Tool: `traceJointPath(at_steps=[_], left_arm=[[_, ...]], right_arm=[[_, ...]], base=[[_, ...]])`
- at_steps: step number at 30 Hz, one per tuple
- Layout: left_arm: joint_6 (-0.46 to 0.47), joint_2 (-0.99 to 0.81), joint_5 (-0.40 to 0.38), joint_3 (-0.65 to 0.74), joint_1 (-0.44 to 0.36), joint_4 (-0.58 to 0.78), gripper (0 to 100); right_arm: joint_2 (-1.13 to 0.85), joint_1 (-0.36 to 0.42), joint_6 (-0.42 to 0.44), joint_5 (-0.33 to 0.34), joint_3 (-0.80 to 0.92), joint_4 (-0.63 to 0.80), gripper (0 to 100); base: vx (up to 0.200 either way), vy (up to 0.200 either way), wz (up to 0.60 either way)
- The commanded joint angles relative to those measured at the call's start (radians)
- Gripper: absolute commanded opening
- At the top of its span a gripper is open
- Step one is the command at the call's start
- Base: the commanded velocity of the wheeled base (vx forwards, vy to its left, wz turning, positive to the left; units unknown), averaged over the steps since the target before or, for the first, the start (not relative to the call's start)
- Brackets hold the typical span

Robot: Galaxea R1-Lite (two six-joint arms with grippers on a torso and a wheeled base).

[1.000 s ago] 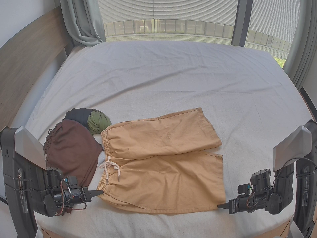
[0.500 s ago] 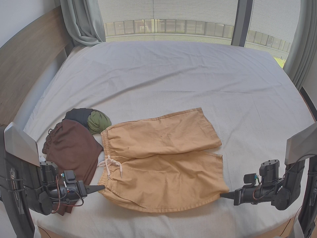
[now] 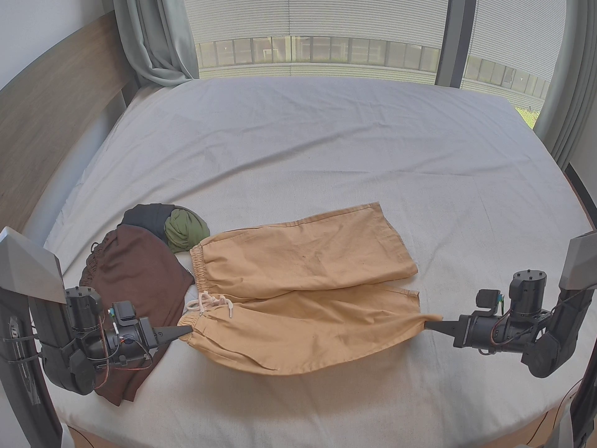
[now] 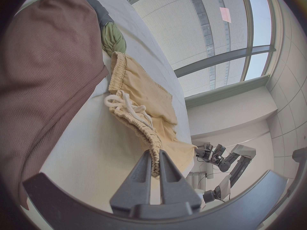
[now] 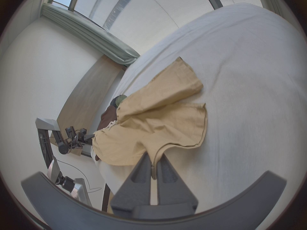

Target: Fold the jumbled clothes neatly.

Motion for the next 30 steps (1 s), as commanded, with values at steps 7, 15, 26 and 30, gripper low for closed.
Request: traceJointPath(at_steps=[7, 15, 26, 30], left_arm=[[-0.026, 0.005, 0.005, -0.036, 0.005, -0.001, 0], [-0.033, 0.019, 0.005, -0.054, 0.025, -0.001, 0], [-0.035, 0.013, 0.003, -0.054, 0.025, -0.001, 0], [-0.037, 0.005, 0.003, -0.054, 0.027, -0.003, 0]], right_arm=[[-0.058, -0.005, 0.001, 0.01, -0.006, 0.001, 0], [-0.115, -0.001, 0.004, 0.013, -0.004, 0.013, 0], [-0.152, 0.004, 0.01, 0.013, -0.006, 0.014, 0], [-0.164, 0.005, 0.01, 0.013, -0.007, 0.013, 0]], base=[[0.0, 0.0, 0.0], [0.0, 0.0, 0.0], [0.0, 0.0, 0.0], [0.0, 0.0, 0.0]])
